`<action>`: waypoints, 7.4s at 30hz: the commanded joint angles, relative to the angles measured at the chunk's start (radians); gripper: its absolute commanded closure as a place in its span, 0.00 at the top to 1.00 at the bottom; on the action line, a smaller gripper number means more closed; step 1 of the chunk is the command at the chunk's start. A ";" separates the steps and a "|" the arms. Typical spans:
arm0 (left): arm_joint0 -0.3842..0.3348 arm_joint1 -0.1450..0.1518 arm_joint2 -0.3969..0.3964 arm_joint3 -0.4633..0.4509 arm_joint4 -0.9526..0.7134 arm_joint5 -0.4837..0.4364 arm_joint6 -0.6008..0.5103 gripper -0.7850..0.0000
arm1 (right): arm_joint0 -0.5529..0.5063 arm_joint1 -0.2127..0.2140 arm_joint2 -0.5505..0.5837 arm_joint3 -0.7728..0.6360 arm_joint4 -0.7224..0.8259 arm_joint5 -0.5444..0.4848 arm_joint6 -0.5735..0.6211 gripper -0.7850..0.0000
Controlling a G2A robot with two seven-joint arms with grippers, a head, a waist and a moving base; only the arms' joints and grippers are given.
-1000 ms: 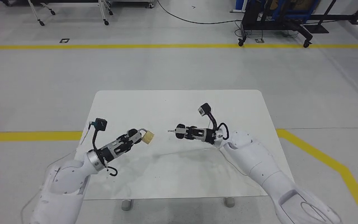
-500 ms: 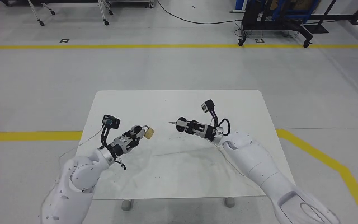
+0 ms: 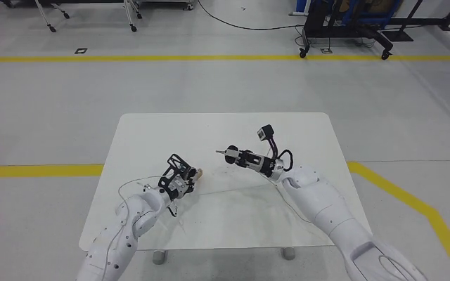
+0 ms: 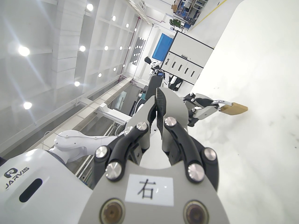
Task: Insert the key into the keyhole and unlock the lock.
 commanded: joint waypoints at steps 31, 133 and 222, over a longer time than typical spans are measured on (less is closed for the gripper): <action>-0.054 -0.024 0.046 0.081 -0.013 0.064 0.024 0.44 | -0.049 0.010 0.059 -0.055 -0.025 0.004 0.010 0.00; -0.416 -0.202 0.080 0.601 -1.836 0.179 -0.237 0.00 | -0.255 -0.030 0.011 -0.492 -0.565 0.554 -0.778 0.00; -0.365 -0.225 0.021 0.548 -1.754 0.178 -0.318 0.00 | -0.235 -0.107 0.067 -0.402 -0.590 0.529 -0.803 0.00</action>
